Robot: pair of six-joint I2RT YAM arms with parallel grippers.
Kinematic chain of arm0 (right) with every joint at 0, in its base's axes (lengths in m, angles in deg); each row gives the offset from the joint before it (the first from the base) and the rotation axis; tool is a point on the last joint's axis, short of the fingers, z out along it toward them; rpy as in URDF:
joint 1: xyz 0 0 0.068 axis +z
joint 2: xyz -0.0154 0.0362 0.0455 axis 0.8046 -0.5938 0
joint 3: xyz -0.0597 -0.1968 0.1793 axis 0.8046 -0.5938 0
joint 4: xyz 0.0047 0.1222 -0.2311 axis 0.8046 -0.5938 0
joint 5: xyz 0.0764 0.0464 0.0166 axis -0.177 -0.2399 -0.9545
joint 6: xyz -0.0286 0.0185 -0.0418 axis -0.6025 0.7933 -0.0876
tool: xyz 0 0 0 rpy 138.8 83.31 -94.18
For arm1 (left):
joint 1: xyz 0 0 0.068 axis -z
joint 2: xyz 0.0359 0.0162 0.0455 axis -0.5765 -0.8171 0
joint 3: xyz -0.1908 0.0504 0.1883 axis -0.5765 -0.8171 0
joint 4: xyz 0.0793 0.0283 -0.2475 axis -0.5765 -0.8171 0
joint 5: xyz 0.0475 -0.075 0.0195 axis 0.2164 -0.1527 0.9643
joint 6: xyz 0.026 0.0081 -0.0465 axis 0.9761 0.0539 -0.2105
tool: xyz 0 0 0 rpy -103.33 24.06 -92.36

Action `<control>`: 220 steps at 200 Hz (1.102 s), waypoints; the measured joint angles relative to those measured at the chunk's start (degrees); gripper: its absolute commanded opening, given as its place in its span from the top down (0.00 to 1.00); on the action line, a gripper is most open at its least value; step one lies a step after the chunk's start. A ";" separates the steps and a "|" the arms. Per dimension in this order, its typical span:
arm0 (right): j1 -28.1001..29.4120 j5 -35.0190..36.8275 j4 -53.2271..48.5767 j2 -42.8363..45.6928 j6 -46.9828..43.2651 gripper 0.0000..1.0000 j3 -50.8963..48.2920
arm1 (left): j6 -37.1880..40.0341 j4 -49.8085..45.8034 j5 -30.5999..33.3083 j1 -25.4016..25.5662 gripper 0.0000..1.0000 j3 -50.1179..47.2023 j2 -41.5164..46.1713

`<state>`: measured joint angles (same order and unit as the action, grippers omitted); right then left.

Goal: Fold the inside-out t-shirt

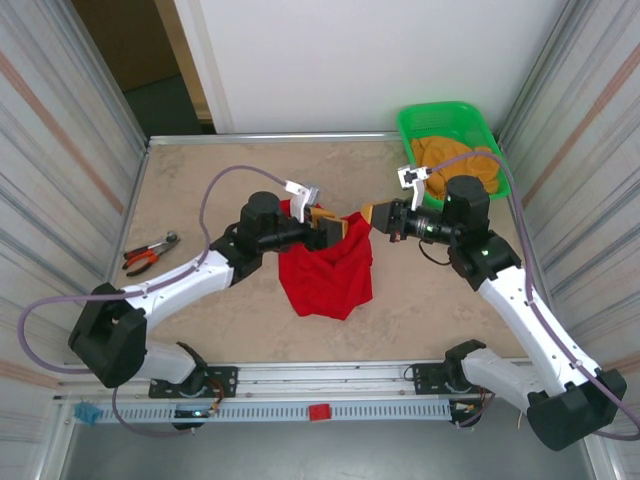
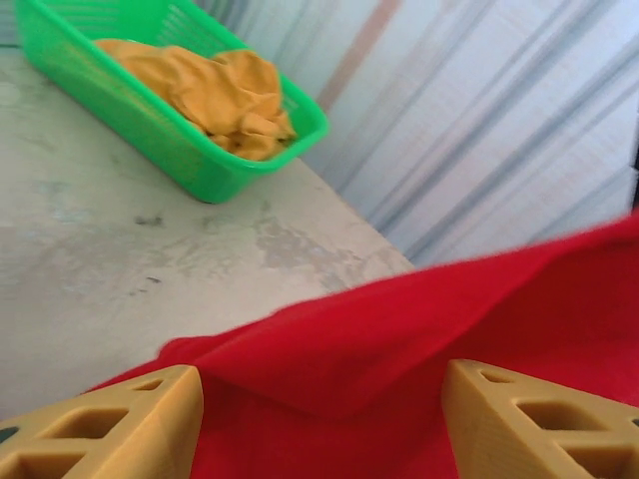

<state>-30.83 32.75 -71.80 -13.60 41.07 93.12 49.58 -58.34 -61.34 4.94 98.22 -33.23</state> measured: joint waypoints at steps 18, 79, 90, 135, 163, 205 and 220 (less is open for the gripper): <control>0.00 0.00 -0.02 0.20 0.02 1.00 -0.79 | 0.44 -0.96 2.14 -0.04 0.36 1.31 -0.13; 0.00 0.00 0.39 0.31 0.04 1.00 -1.27 | 3.45 -1.20 2.49 0.79 0.36 2.82 -0.35; 0.00 0.00 0.48 0.31 0.04 1.00 -1.27 | 3.80 -1.16 2.40 1.07 0.36 2.69 -0.35; 0.07 0.00 0.52 0.35 0.04 1.00 -1.27 | 4.81 -0.74 2.49 1.62 0.37 2.51 -3.54; 0.13 0.02 0.37 1.01 0.04 1.00 -1.27 | 5.99 -0.96 1.81 1.70 0.44 4.11 -8.11; -0.20 0.98 -1.25 3.08 -1.07 1.00 -1.70 | 7.69 -1.18 0.42 1.88 1.00 5.38 -9.77; -1.20 1.57 -1.81 4.17 -1.53 1.00 -2.80 | 7.91 -2.08 0.22 1.01 1.00 5.64 -8.74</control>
<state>-32.03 34.32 -73.61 -9.43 39.54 90.32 57.49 -60.42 -61.12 5.94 103.86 -41.97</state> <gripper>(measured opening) 0.042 0.048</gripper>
